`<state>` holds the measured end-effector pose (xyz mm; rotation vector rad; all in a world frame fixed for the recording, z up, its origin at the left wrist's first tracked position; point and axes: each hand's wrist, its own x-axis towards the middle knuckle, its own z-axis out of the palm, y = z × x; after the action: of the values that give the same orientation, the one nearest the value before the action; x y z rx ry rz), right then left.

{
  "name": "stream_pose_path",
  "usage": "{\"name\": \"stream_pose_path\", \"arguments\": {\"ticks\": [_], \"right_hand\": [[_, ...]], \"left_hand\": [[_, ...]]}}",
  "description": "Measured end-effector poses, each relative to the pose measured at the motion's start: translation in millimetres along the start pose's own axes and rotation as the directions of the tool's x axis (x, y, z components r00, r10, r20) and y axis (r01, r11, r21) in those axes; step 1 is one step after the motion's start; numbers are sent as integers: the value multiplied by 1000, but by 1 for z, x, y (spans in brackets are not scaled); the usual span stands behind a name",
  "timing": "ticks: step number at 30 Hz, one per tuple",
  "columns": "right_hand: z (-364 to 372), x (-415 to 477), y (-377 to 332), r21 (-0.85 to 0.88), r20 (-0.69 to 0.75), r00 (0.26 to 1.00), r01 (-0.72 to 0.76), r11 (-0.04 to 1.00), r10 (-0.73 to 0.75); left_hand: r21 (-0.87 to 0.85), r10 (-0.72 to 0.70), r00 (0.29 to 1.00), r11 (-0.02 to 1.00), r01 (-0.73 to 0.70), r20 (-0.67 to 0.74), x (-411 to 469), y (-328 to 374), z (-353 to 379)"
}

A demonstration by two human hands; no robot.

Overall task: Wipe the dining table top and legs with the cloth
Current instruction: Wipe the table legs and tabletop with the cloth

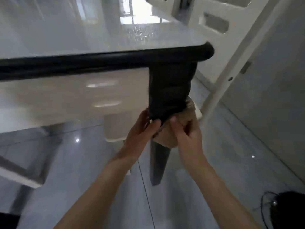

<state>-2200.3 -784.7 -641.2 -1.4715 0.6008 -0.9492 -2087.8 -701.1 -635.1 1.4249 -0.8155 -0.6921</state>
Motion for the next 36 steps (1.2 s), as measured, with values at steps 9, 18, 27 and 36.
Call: {"name": "stream_pose_path", "arguments": {"ticks": [9, 18, 27, 36], "right_hand": [[20, 19, 122, 114, -99, 884, 466, 877, -457], [5, -10, 148, 85, -32, 910, 415, 906, -413], [-8, 0, 112, 128, 6, 989, 144, 981, -146], [24, 0, 130, 25, -115, 865, 495, 869, -489]], "left_hand": [[54, 415, 907, 909, -412, -63, 32, -67, 10], [26, 401, 916, 916, -401, -22, 16, -56, 9], [25, 365, 929, 931, -364, -64, 20, -58, 10], [96, 430, 901, 901, -424, -60, 27, -66, 8]]}}
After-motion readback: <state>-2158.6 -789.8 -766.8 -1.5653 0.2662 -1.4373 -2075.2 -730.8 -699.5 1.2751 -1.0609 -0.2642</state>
